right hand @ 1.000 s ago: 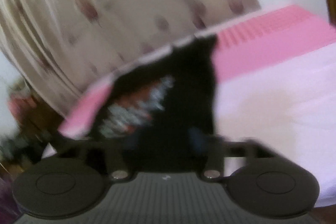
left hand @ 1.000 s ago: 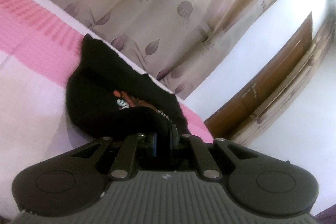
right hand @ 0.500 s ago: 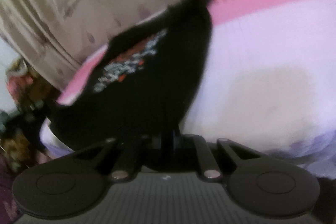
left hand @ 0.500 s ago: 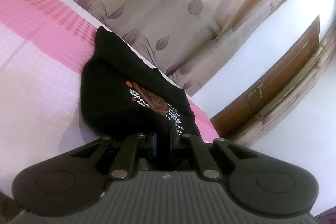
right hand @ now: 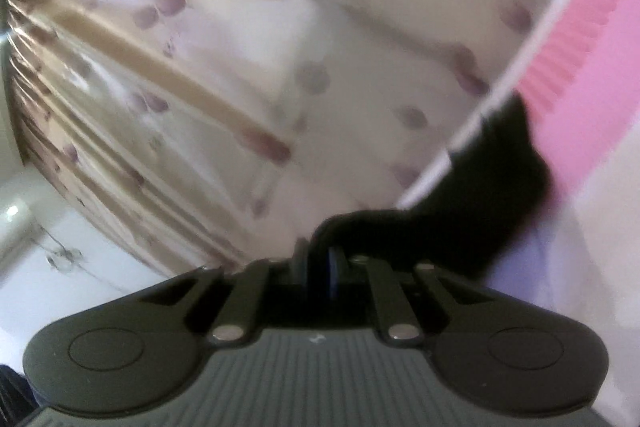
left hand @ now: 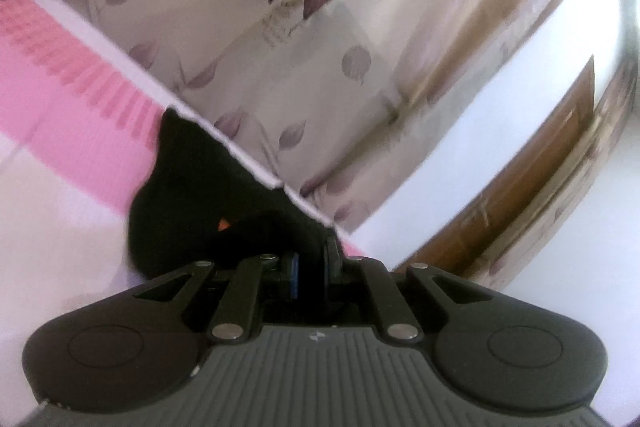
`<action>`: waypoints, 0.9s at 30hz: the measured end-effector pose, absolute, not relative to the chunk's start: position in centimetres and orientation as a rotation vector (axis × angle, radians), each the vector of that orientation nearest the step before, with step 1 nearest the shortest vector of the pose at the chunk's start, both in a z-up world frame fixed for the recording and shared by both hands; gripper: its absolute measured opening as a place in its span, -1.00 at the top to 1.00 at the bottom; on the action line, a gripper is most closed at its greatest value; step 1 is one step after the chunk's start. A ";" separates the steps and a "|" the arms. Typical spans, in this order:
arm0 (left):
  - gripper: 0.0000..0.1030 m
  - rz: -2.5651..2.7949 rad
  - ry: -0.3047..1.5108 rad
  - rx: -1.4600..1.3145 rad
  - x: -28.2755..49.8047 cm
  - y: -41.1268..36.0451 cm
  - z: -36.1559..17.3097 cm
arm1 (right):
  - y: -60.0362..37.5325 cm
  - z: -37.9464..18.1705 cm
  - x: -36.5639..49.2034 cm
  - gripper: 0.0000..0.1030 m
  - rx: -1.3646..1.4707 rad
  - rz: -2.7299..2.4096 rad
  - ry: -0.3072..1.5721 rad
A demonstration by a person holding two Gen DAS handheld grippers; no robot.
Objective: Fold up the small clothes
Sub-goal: 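Lift the hem with the left gripper and fold it toward the collar while the right gripper holds the sweater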
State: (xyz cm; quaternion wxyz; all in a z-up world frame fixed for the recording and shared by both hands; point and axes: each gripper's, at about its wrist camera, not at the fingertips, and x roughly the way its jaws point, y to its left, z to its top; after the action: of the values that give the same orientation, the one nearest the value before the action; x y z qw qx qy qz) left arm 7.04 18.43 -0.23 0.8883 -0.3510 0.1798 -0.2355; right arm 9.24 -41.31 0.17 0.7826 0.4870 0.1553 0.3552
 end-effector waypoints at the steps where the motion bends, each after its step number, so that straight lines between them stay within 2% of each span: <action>1: 0.81 -0.486 0.359 -0.737 7.7 18.6 0.3 | -41.3 0.5 10.5 0.81 1.052 0.759 0.320; 5: 0.81 -0.449 0.288 -0.735 11.7 19.1 3.0 | -41.5 1.2 16.4 0.81 1.089 0.706 0.288; 10: 0.81 -0.362 0.256 -0.724 19.1 19.8 4.2 | -41.7 0.3 25.0 0.81 1.124 0.602 0.337; 19: 0.79 -0.253 0.360 -0.653 31.9 20.1 -0.3 | -39.8 -6.6 36.8 0.81 1.130 0.397 0.486; 21: 0.75 -0.240 0.374 -0.621 33.6 20.0 -1.3 | -39.7 -7.9 38.1 0.76 1.138 0.370 0.485; 22: 0.56 -0.226 0.381 -0.605 34.2 20.1 -1.6 | -39.8 -8.8 38.6 0.74 1.180 0.367 0.484; 23: 0.22 -0.218 0.387 -0.607 34.7 20.2 -1.9 | -40.0 -9.6 38.8 0.71 1.218 0.350 0.494; 24: -0.01 -0.210 0.390 -0.630 35.1 20.4 -2.1 | -40.3 -10.1 38.7 0.66 1.239 0.320 0.490; 25: -0.51 -0.203 0.376 -0.665 35.1 20.8 -2.2 | -40.5 -10.4 38.4 0.49 1.244 0.292 0.464; 26: -0.87 -0.194 0.340 -0.691 34.9 21.0 -2.2 | -41.0 -10.7 37.8 0.32 1.260 0.274 0.424; 27: -0.95 -0.176 0.271 -0.708 34.2 21.3 -1.9 | -41.6 -11.2 36.9 -0.07 1.315 0.278 0.363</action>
State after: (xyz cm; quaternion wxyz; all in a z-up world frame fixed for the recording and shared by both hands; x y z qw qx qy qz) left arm 34.15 21.32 -1.87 0.9253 -0.3449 0.1320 -0.0858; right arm 36.86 -41.63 -11.25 0.7672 0.6058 0.1674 0.1280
